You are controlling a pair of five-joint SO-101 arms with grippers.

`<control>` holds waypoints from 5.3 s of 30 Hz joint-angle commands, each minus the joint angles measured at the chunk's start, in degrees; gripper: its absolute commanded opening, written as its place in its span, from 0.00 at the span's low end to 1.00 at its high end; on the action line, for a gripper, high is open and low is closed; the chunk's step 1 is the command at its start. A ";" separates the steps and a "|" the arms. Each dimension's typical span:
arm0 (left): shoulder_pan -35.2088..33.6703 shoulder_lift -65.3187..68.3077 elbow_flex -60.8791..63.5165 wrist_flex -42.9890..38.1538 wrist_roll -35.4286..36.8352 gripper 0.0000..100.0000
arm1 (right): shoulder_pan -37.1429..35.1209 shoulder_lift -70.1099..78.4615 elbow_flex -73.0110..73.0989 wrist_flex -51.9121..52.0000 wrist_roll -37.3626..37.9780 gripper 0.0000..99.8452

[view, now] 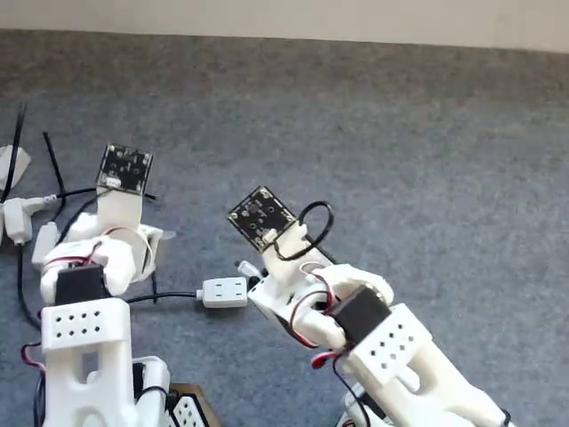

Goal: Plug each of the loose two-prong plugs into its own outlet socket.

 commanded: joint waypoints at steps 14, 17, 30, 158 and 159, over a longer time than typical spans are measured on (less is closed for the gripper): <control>17.63 -0.48 1.63 3.08 4.92 0.30 | -5.32 12.79 -15.43 -0.04 -4.84 0.01; 17.63 -0.48 4.00 2.11 4.92 0.30 | -5.14 12.88 -18.33 2.68 -4.92 0.01; 2.95 -0.57 0.92 1.85 -0.62 0.30 | 3.12 12.88 -12.18 7.34 2.37 0.01; 8.57 -0.92 -0.66 4.57 5.01 0.37 | -3.03 -3.30 -8.75 3.82 4.57 0.01; 8.75 -0.92 -1.27 4.75 5.01 0.37 | -3.21 -2.42 -9.01 3.74 4.48 0.01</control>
